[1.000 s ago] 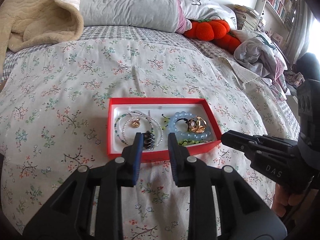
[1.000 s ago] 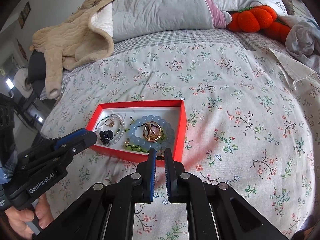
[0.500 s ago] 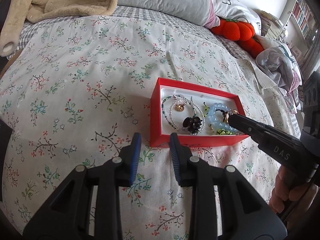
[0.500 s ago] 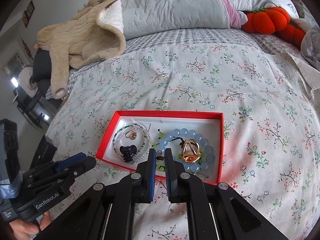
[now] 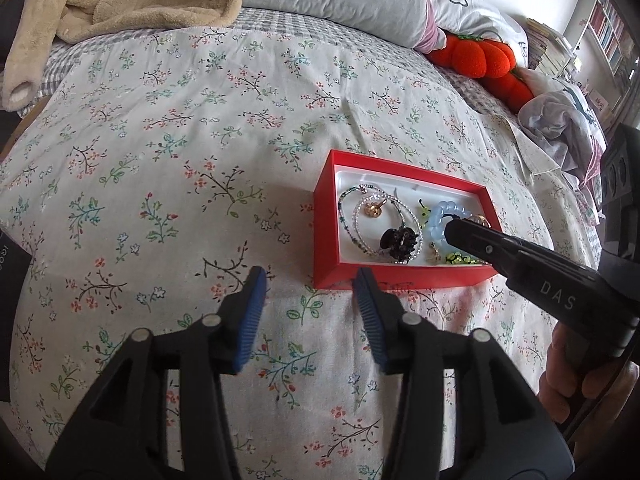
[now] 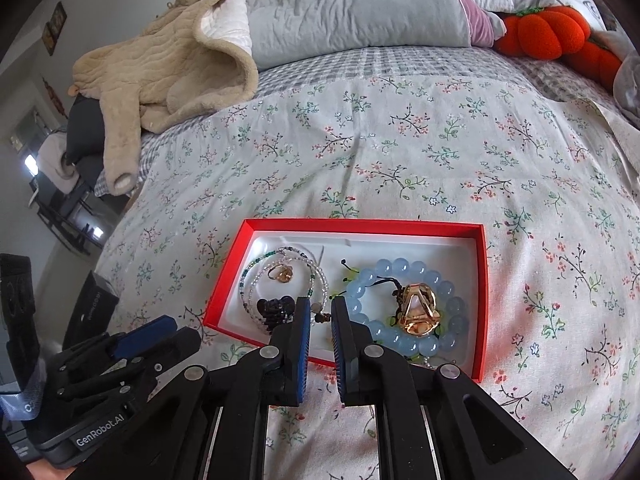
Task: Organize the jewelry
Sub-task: 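Carry both earrings into the red box and open both tools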
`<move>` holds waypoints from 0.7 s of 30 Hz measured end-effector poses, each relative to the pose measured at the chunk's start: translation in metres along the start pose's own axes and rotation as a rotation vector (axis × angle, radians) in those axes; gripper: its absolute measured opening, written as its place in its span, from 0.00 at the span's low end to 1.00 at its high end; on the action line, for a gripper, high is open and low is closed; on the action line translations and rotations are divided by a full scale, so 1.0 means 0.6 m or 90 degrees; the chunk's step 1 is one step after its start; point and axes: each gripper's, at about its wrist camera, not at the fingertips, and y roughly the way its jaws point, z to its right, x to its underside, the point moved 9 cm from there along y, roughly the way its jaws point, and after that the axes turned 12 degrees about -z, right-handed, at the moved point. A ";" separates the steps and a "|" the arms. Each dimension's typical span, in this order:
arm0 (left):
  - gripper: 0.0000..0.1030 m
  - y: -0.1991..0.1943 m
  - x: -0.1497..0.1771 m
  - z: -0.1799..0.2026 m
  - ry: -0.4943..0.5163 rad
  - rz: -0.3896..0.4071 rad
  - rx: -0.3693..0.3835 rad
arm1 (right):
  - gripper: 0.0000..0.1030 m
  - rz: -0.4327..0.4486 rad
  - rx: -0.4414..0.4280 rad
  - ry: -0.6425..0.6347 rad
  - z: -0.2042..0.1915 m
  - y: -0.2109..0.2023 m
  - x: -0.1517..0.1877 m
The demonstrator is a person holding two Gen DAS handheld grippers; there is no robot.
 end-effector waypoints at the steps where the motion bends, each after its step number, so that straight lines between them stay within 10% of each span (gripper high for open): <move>1: 0.53 -0.002 -0.001 -0.001 0.000 0.004 -0.005 | 0.12 0.000 0.003 -0.005 -0.001 -0.002 0.002; 21: 0.83 -0.023 0.046 -0.003 0.026 0.018 -0.118 | 0.20 -0.007 0.031 -0.007 0.045 -0.068 0.068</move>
